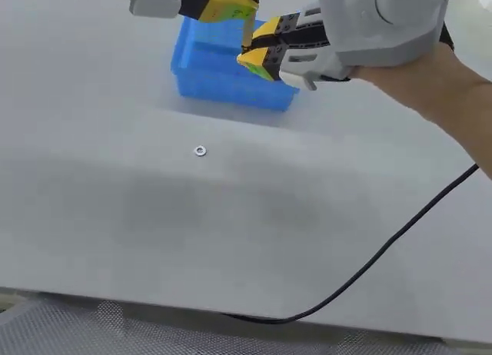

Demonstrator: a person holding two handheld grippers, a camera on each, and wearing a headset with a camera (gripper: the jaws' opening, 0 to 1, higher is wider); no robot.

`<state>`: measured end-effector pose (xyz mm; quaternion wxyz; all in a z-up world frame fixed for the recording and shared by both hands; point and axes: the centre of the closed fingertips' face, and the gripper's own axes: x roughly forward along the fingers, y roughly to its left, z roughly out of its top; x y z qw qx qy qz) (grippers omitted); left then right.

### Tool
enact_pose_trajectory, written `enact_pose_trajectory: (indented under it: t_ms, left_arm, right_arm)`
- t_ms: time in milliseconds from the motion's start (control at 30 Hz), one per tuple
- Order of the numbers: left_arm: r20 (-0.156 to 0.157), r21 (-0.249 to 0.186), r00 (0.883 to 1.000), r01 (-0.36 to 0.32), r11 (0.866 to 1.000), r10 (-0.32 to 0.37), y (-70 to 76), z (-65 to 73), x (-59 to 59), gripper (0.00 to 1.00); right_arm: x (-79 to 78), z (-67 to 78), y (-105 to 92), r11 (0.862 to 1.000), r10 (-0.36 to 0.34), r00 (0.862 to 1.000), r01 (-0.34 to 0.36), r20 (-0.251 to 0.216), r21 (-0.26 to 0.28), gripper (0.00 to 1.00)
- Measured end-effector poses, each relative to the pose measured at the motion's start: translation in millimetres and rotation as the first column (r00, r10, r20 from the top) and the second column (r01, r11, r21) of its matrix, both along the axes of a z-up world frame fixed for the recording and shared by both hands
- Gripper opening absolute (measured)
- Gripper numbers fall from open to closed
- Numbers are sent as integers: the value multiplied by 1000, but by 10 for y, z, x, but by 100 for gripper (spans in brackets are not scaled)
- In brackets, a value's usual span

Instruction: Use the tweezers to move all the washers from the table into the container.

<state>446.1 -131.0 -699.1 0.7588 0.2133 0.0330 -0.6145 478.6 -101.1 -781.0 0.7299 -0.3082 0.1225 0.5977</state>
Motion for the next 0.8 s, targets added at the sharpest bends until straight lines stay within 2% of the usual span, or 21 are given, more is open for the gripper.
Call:
enact_pose_trajectory:
  t_ms: [100,200,367,667,800]
  left_arm:
    - [7,-7,1000,-9,1000,9,12,6,76,4]
    - [6,-11,1000,-17,1000,17,20,-17,153,4]
    - [-8,-15,1000,-30,999,30,13,-128,306,4]
    - [-47,-28,997,-70,997,68,17,-372,590,4]
    - [-63,-24,995,-78,997,76,18,-464,624,4]
  right_arm:
    - [117,-7,-16,1000,-8,1000,8,4,4,10]
    - [163,-30,-6,1000,-16,1000,16,10,0,10]
    - [281,-130,0,999,-32,999,33,21,-28,10]
    - [475,-365,6,997,-66,997,65,-45,-31,10]
    - [479,-451,13,997,-72,995,69,-66,-42,10]
